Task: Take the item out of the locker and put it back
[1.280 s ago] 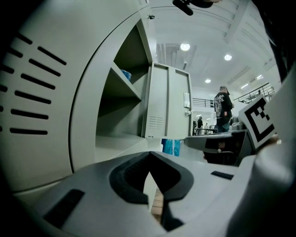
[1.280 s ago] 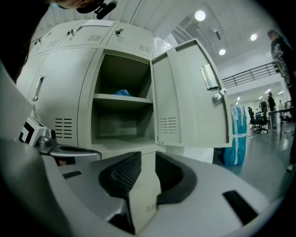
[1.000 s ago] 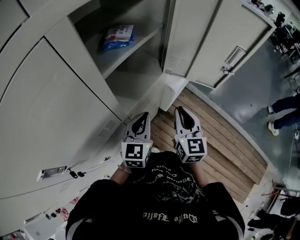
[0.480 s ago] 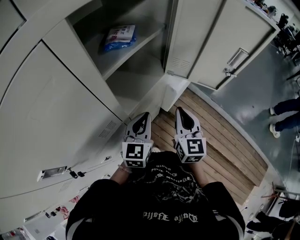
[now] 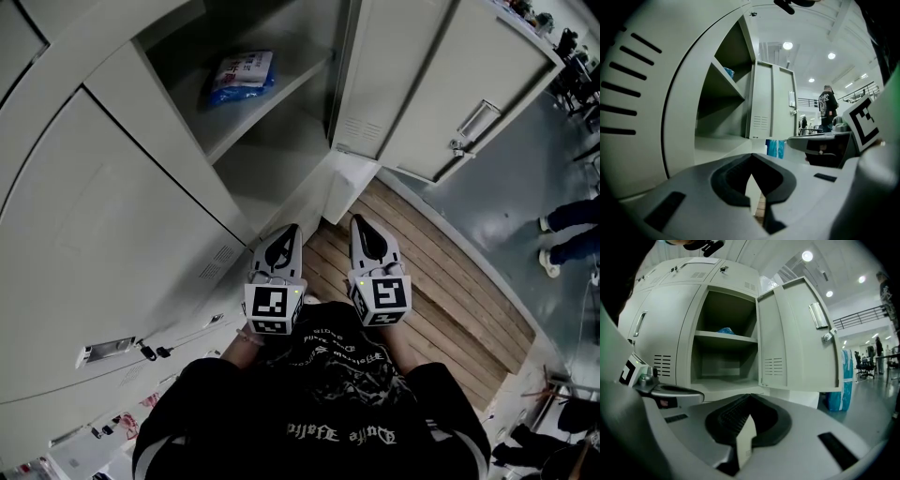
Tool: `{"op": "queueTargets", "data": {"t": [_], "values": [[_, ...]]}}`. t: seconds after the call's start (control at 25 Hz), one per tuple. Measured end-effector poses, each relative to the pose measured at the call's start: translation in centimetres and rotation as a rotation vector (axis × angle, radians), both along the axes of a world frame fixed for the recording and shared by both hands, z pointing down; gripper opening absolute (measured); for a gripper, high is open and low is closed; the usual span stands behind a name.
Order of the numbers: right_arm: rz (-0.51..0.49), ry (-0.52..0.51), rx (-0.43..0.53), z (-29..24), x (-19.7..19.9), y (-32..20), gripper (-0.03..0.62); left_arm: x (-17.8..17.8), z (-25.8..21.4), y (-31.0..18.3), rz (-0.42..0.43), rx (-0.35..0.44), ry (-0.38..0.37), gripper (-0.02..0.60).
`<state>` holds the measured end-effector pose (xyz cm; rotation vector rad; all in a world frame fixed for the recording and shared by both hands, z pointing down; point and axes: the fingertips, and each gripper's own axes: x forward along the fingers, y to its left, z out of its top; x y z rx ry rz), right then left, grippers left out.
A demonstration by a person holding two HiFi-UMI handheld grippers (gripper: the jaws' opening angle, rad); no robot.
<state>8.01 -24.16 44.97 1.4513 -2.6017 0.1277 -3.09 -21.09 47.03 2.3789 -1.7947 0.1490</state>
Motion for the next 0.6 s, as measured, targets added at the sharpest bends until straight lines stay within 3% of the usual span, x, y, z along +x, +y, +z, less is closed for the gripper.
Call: {"op": "queueTargets", "data": {"t": [0.6], "values": [[-0.004,0.029,-0.003,0.39,-0.30,-0.75,0.003,-0.11,-0.12,-0.85,-0.002,0.000,0.008,0.006]]}}
